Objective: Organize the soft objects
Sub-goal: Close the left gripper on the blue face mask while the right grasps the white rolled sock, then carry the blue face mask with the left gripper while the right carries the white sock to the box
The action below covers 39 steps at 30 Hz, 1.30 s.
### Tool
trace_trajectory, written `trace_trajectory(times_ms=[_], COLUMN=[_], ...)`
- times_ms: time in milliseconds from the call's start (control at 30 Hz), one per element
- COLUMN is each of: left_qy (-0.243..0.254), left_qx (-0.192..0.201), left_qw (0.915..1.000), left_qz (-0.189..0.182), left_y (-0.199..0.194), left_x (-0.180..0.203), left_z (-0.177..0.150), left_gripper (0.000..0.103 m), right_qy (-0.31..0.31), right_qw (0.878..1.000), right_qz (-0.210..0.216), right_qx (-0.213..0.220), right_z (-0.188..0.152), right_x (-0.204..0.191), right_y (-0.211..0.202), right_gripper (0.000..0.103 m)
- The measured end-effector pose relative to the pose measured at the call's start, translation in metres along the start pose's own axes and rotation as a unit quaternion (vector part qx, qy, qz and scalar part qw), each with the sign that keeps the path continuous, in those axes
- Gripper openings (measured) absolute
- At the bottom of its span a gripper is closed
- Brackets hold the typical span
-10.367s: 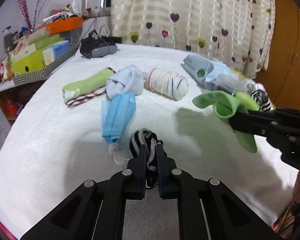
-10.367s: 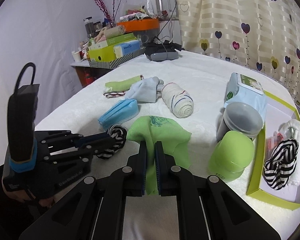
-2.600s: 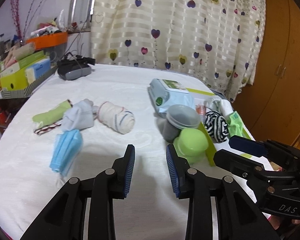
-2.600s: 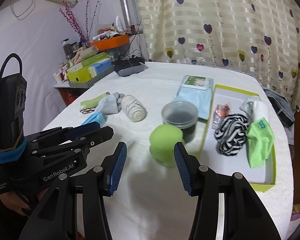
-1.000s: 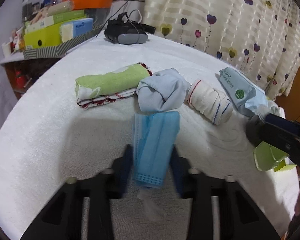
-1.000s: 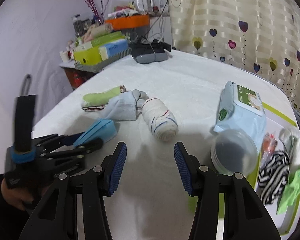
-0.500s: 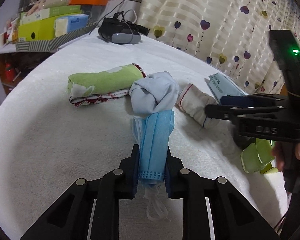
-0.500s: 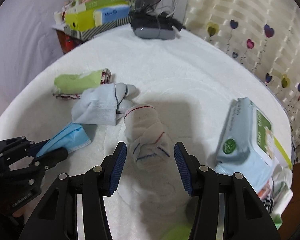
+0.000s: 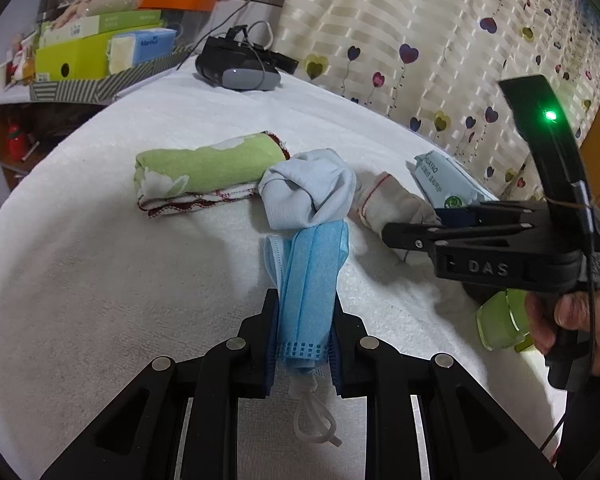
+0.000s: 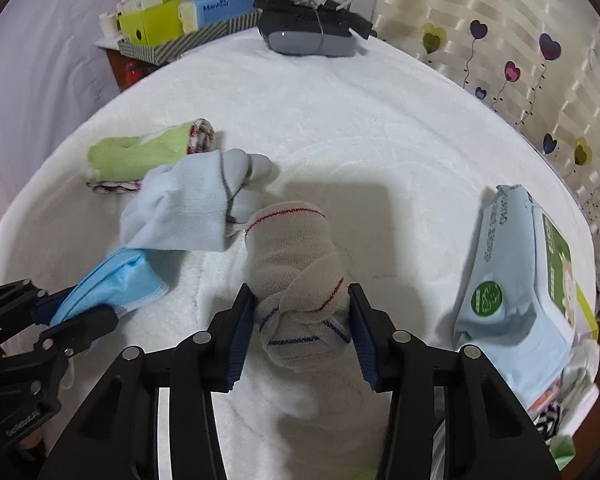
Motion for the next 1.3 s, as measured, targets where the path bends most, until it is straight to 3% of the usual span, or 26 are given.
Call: trace_trajectory(times_ms=[300,633,1300], left_qy=[0.004,0.02,0.063], left_qx=[0.031,0.068,0.095], left_qw=[0.9995,0.9975,0.9933], left_qz=[-0.001,-0.002,-0.017], left_y=[-0.026,-0.063,-0.102], left_x=[0.013,0.041,0.097], left_z=[0.002,-0.002,-0.011], left_gripper=[0.02,0.019,0.019], right_qy=[0.036,0.091,0.135], right_qw=[0.996,0.98,0.964], right_qz=[0.033,0.081,0.076], right_qx=[0.08,0.157,0.216], right_z=[-0.028,-0.065,-0.12], right_x=[-0.008,-0.002,0.016], right_y=[-0.053,-0.106,-0.158], right_gripper=[0.046,0.046,0.046])
Point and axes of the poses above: each gripper's, at about its wrist camera, not at the fingertips, and y roughly the way its jaws point, x to its right, z to its top, the point moved 3 cm from there along y, roughly the way its jaws point, and after that the axes turned 4 degrees about z, right-handed, at the moved point
